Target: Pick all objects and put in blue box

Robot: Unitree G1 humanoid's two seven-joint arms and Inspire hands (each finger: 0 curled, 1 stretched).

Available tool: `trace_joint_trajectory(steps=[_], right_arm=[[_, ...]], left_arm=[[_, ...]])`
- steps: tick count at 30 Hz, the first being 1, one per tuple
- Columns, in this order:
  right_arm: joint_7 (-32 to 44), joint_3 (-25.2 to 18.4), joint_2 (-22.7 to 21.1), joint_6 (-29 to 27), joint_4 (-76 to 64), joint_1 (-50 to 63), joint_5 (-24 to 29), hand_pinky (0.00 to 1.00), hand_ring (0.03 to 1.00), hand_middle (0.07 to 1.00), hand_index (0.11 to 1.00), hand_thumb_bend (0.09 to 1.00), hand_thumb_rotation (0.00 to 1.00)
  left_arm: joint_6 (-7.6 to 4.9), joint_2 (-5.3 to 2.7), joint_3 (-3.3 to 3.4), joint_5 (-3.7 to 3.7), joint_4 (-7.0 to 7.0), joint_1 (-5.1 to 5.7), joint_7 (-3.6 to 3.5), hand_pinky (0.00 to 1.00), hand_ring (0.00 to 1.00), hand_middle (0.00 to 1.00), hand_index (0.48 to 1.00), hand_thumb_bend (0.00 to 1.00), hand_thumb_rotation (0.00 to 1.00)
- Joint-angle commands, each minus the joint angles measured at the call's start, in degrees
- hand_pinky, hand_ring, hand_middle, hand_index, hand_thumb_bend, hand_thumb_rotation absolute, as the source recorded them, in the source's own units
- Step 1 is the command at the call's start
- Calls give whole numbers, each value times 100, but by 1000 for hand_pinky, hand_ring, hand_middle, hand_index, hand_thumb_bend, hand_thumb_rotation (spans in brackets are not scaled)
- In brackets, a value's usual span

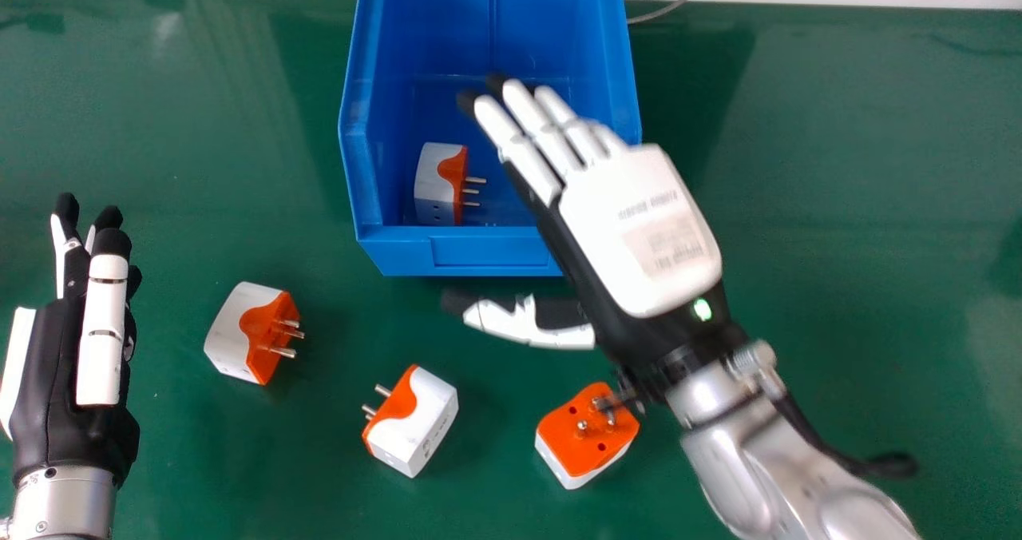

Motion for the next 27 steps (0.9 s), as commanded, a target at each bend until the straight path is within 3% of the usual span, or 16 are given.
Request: trace_joint_trajectory(steps=[1,5,14,17,20,23,27], right_arm=[[-60,-175,-174,-222,-388,324,64,751,892,944,914,389,617],[-11,-328,-410,-362,-645,820,-49,759,895,936,905,374,676],[73,-494,-712,-822,-279,1319,50,739,858,897,869,392,579],[156,-476,-805,-849,-8,1319,-10,742,863,901,870,393,597],[215,-460,-858,-953,287,1225,16,755,872,903,866,401,597],[158,-420,-885,-1057,677,1059,-46,751,861,894,860,421,573],[150,-342,-894,-1117,1209,810,-136,749,859,896,862,432,577]], left_arm=[[-62,8,41,-54,-145,52,-16,1000,1000,1000,988,452,945],[-40,37,51,-67,-134,70,-56,1000,1000,1000,990,441,954],[-3,35,65,-74,-221,115,-49,1000,1000,1000,990,445,940],[7,24,80,-122,-244,132,-67,1000,1000,1000,986,419,951],[45,31,81,-83,-293,163,-31,1000,1000,1000,982,417,958],[36,54,91,-96,-269,158,-66,1000,1000,1000,992,448,954],[83,41,94,-107,-342,190,-55,1000,1000,1000,996,442,951]])
